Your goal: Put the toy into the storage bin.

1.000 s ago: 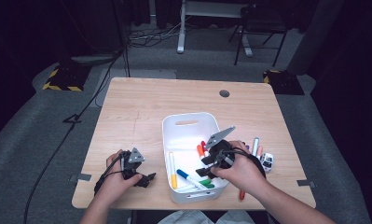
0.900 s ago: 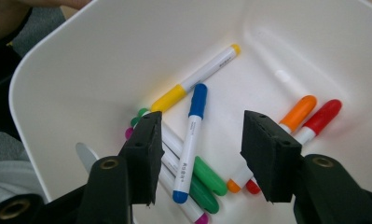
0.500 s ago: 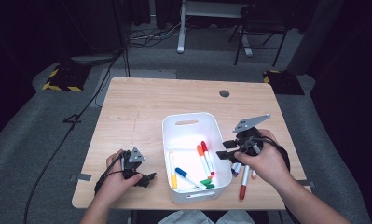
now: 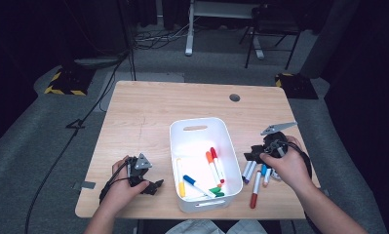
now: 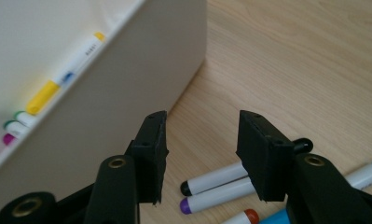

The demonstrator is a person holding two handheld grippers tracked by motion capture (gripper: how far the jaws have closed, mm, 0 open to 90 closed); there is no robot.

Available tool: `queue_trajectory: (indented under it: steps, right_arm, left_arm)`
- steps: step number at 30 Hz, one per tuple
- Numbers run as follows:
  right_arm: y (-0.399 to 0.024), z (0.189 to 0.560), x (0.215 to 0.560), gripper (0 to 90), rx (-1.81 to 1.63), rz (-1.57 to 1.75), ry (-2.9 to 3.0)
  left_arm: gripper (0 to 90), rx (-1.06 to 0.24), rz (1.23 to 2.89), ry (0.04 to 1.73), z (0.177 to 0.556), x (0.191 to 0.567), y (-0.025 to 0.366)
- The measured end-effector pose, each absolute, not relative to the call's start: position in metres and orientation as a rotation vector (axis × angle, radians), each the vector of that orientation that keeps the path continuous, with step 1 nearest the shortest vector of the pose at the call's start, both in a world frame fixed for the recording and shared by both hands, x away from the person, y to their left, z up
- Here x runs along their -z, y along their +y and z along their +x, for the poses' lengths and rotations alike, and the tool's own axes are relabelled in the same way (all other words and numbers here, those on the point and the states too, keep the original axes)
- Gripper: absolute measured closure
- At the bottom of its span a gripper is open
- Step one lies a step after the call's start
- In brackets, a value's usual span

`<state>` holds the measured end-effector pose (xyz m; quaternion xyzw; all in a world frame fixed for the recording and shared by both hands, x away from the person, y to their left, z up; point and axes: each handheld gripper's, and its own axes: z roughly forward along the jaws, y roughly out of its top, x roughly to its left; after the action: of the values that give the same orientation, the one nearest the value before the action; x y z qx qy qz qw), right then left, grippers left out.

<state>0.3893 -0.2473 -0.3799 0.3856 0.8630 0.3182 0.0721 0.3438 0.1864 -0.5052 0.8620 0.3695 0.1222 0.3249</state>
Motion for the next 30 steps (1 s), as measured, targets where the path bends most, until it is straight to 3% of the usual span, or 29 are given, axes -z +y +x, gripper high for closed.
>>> queue_trajectory:
  steps: [14, 30]
  right_arm:
    - [-0.252, 0.412, 0.445, 51.7, -0.782, 1.291, 2.635]
    - [-0.246, 0.424, 0.466, 51.0, -0.767, 1.354, 2.622]
  left_arm:
    - [0.0, -0.341, 2.262, 0.938, 0.346, 0.505, 0.187]
    - [0.0, -0.320, 2.260, 0.969, 0.344, 0.505, 0.186]
